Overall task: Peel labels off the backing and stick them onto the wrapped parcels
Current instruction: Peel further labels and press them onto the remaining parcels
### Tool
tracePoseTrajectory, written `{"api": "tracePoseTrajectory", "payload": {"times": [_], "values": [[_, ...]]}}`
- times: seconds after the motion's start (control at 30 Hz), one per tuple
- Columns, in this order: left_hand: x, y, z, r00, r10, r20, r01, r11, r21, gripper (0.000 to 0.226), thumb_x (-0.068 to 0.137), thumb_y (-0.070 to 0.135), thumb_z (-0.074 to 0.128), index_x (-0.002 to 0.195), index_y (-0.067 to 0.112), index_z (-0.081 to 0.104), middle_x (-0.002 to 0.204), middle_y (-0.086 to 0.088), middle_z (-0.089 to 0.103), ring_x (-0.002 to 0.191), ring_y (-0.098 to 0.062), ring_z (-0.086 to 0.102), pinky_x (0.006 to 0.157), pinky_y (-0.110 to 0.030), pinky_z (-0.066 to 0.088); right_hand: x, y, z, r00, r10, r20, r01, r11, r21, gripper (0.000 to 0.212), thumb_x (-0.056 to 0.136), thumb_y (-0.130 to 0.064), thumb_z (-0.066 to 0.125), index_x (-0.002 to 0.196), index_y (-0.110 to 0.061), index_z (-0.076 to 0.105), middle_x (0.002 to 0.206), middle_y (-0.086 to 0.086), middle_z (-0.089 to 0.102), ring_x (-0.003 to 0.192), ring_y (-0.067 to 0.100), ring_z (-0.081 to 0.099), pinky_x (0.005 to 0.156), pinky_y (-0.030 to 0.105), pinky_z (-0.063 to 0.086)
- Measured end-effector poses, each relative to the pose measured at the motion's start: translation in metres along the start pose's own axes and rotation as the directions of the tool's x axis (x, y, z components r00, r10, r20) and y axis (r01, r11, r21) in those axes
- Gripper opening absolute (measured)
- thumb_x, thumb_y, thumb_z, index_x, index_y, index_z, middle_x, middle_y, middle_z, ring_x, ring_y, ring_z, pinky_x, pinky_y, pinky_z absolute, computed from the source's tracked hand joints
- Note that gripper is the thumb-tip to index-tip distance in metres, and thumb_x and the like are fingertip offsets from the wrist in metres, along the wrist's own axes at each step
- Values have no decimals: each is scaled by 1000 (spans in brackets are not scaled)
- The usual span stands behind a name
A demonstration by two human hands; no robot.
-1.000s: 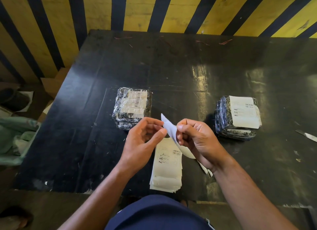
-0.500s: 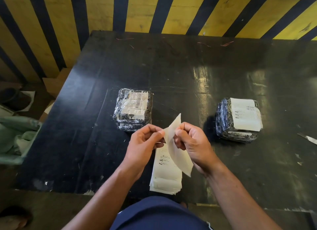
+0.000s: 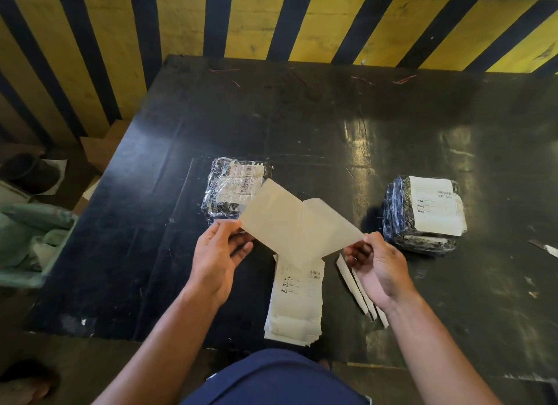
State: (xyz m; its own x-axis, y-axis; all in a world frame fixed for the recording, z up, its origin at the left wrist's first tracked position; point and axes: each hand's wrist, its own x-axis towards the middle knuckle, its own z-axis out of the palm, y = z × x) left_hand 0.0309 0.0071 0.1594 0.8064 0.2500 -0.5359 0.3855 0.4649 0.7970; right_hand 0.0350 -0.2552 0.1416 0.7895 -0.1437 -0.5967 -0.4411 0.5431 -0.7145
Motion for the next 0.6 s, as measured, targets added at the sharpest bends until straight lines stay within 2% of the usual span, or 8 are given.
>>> {"api": "tracePoseTrajectory", "payload": {"times": [0.2,0.37,0.43,0.5,0.6], "values": [[7,7,-4,992,23,-126,-28,999,-37,18,104,10,56,88,14,64,81,-1,79,87,-19,71,79,-32,55,15,-5,-36,993,17,-118,-9,997,72,18,99,-6,53,83,-7,60,74,11,65,67,21,61,65,29,49],[12,8,-7,984,48,-169,-53,998,-24,13,104,14,58,94,15,65,93,-3,78,94,-21,72,81,-33,57,24,-22,-69,964,-77,-256,107,989,105,15,97,-7,54,85,-14,60,68,2,63,65,16,57,63,30,45],[9,4,-5,989,55,-135,-53,998,20,14,105,14,56,93,15,64,92,-3,77,92,-20,72,82,-33,56,27,-31,-82,940,-191,-283,200,980,2,19,98,-6,50,82,-15,58,70,3,59,67,15,54,61,30,42],[4,-3,-2,995,51,-89,-44,996,74,15,104,13,57,92,15,65,87,-1,77,88,-19,71,80,-32,55,25,-38,-92,894,-364,-262,307,922,-236,24,99,-6,49,77,-15,53,76,5,53,70,15,50,62,29,41],[-4,-17,6,999,21,-48,-15,992,128,15,104,12,58,92,15,65,82,0,77,87,-18,70,81,-33,55,23,-38,-100,836,-537,-112,362,692,-624,22,100,-8,53,79,-10,55,76,8,57,68,14,51,60,26,42]]}}
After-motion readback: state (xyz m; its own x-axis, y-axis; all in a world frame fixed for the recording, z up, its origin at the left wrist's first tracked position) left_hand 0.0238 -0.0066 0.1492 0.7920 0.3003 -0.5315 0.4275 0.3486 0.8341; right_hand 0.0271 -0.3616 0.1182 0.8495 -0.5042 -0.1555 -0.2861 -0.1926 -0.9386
